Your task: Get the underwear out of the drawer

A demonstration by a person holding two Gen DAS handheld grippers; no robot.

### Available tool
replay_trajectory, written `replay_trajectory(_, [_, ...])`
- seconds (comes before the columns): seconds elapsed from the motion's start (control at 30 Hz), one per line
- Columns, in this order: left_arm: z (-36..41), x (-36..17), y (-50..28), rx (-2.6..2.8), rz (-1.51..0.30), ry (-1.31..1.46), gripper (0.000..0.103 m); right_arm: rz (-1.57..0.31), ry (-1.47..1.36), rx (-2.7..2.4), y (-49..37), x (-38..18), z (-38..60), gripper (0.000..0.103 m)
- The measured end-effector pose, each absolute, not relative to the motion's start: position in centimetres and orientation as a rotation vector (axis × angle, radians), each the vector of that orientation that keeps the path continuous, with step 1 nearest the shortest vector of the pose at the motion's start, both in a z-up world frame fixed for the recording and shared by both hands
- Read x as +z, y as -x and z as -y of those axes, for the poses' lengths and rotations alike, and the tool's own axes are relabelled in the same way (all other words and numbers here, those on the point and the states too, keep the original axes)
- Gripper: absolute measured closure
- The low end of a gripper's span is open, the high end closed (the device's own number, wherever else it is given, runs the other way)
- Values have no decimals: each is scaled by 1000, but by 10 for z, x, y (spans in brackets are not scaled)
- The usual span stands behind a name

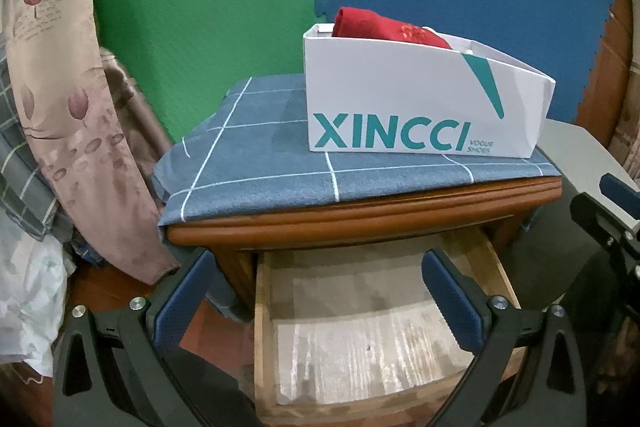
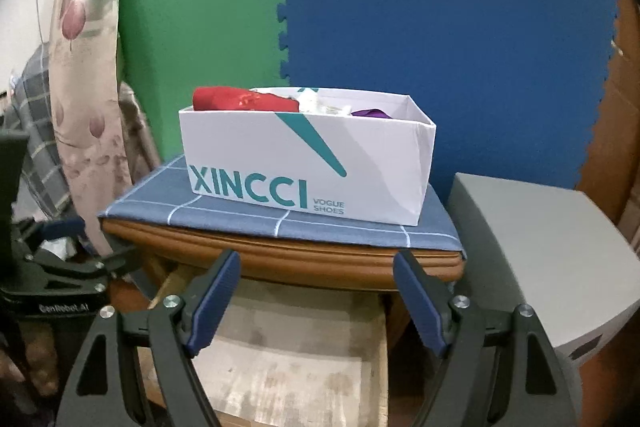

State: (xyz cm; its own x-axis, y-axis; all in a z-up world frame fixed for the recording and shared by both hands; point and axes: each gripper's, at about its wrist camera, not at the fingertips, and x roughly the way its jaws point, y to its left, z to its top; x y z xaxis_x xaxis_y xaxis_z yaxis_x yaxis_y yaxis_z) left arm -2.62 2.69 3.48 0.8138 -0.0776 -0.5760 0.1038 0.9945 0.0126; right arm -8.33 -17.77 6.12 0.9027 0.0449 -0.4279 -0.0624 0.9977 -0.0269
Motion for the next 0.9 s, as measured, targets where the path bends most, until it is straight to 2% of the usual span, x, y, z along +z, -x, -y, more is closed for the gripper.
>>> replay_trajectory(0.5, [-17, 31, 32, -37, -586, -2, 0, -530, 15, 26, 67, 47, 175, 22])
replay_trajectory(0.9, [-27, 28, 18, 26, -597, 147, 1, -485, -23, -37, 51, 51, 160, 22])
